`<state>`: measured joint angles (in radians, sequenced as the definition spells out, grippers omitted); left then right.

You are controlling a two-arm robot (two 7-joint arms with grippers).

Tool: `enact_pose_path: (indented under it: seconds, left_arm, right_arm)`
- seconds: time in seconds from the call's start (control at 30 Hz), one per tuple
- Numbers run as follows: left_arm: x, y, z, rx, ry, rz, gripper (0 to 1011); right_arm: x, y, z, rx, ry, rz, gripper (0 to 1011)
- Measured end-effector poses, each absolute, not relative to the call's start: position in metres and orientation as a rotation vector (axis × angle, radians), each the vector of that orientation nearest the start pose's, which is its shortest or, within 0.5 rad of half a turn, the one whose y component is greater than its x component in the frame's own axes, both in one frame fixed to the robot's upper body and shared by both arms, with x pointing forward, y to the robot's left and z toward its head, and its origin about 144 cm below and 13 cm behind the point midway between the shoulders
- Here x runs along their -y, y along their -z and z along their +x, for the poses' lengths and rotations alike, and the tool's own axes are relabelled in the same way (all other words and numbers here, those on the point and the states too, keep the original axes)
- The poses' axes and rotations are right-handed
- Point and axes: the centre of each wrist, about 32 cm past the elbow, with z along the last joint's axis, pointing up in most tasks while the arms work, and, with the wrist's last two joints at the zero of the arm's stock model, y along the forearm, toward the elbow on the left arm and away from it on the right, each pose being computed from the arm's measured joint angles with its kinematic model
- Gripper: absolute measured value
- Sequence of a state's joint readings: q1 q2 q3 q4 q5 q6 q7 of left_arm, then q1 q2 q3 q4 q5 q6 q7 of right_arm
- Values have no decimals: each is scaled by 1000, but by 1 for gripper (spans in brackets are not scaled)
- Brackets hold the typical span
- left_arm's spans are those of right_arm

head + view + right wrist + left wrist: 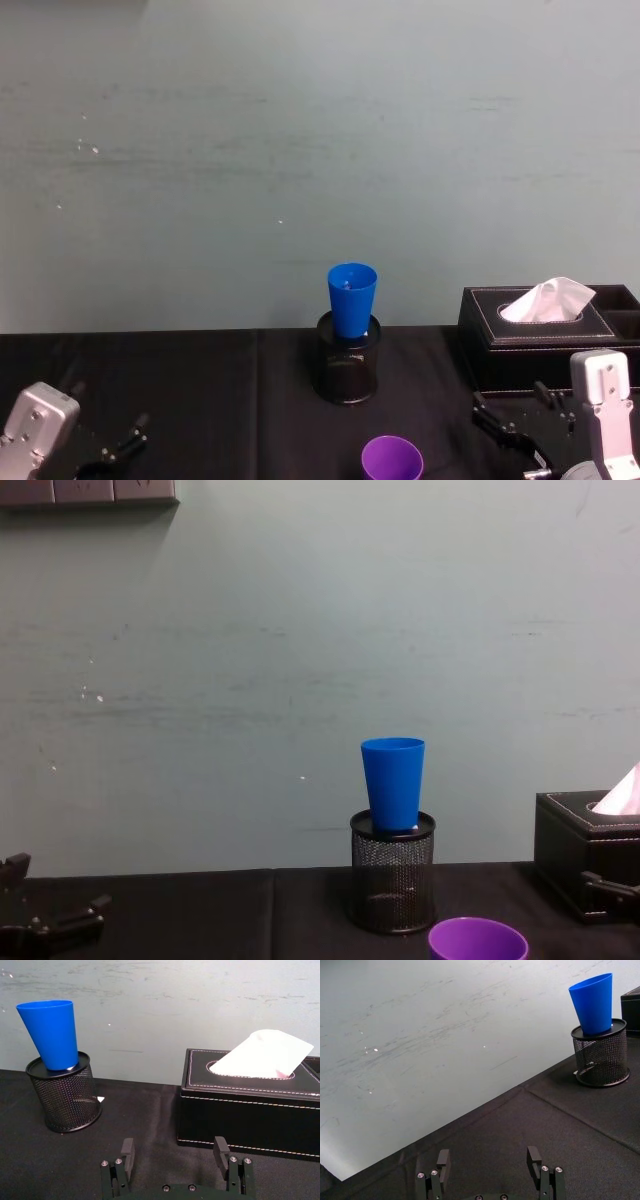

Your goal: Pick up one cup with a gripper and tap it against the other cup.

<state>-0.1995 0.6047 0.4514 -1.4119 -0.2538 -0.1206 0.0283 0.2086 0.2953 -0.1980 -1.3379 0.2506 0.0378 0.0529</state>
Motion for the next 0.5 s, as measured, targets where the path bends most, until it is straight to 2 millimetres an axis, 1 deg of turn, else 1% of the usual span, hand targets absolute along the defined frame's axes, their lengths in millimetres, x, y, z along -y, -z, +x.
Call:
enact_pose_path:
  seconds: [0.5]
  left_arm:
    - [-310,-1140,489,285,-1248,304,1000]
  right_arm:
    - [276,-1139,513,-23,1398,-143,1003]
